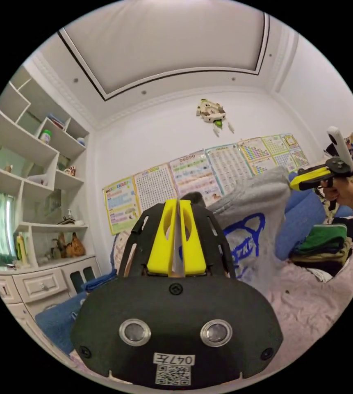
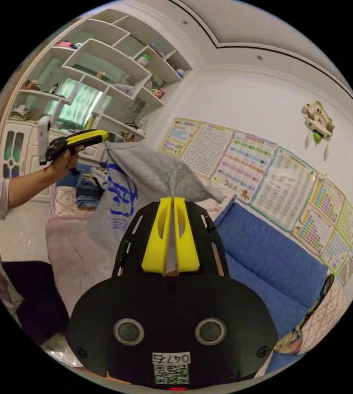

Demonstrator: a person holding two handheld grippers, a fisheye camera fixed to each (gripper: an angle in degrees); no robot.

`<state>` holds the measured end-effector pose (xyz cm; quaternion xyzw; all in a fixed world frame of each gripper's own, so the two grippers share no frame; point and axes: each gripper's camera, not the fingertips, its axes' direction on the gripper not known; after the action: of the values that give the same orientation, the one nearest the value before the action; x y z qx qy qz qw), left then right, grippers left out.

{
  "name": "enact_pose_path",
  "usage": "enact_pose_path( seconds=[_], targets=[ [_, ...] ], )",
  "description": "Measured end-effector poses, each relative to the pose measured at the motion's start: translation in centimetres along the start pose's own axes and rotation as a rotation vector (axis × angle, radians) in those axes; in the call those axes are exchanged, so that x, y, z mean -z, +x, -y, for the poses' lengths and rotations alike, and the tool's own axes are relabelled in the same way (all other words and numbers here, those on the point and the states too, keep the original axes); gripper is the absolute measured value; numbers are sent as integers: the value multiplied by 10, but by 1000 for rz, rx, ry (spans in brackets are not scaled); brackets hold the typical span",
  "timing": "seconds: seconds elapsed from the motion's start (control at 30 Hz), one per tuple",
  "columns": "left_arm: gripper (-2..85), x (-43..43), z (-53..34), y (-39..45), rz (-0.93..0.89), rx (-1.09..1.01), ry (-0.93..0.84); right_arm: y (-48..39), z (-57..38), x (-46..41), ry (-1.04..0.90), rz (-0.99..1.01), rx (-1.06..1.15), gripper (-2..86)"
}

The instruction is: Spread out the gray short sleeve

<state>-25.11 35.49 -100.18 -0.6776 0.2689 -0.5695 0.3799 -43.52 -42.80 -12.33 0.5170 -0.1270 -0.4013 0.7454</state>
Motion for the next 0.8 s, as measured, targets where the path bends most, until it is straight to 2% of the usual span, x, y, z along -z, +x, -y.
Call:
enact_pose_path(
  seconds=[0.07,0.17,0.27,0.33,0.4,0.47,0.6,0.67,0.8],
  targets=[
    [-6,17,-36,-9,-87,-9,-148,-33,-51,-37,-130,136,58,-4],
    [-5,43,-102,9,-155,-37,-363,-96,-137,-99,-326,230,146,-3],
    [-5,69,-152,29,-243,9,-629,-157,-228,-154,-497,340,146,-5],
    [-5,95,-153,27,-262,43,-729,-183,-276,-177,-563,378,112,-6],
    [-5,125,-126,0,-252,99,-759,-198,-315,-192,-610,369,65,-6],
    [-3,147,-64,-68,-231,194,-755,-204,-352,-204,-630,412,-20,-4],
    [15,129,57,-206,-208,401,-714,-197,-385,-220,-612,457,-166,8],
    [44,67,137,-289,-274,549,-736,-187,-396,-232,-517,457,-294,20],
    [77,-74,226,-373,-372,695,-871,-182,-407,-265,-449,433,-441,27]
  ],
)
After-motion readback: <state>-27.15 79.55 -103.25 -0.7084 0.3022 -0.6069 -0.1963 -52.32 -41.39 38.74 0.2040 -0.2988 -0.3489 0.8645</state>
